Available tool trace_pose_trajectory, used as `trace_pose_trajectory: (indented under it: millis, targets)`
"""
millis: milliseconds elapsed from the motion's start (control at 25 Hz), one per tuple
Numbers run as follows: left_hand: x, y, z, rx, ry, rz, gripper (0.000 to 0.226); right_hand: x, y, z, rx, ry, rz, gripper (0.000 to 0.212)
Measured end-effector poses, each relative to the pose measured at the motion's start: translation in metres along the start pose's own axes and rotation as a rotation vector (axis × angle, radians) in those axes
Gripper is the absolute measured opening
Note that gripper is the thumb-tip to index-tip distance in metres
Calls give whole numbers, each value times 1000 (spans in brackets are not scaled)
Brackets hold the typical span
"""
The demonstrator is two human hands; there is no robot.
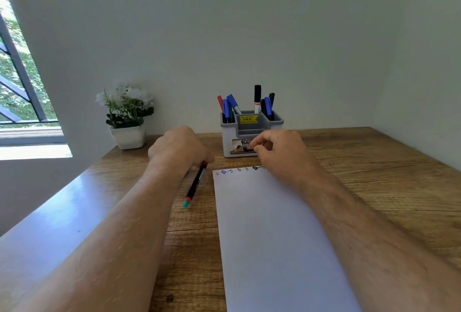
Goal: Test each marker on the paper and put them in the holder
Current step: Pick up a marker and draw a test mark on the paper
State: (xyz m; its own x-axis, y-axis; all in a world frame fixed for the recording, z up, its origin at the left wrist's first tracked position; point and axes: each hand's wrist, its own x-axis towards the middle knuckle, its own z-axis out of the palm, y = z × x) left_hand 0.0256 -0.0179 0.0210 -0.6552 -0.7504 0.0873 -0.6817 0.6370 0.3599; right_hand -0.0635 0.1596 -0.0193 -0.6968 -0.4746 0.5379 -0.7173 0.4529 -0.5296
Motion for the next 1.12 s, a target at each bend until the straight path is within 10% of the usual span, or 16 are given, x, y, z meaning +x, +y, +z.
trace_pose_trajectory:
  millis: [120, 400, 600, 800, 1120]
  targets:
    - [3, 2, -5, -268, 82, 22, 42, -1, -2, -1, 11, 0, -5, 14]
    - [-18, 19, 5, -1101, -301, 105, 24, -4, -7, -5, 67, 29, -78, 28]
    - [-25, 28, 12, -1263, -359, 142, 21, -6, -12, -10, 139, 5, -84, 58]
    - [-31, 30, 13, -1335, -421, 164, 26, -5, -18, -8, 473, -57, 84, 21]
    - [-33, 34, 18, -1372, -439, 203, 31, 0, -21, -9, 773, -206, 212, 19]
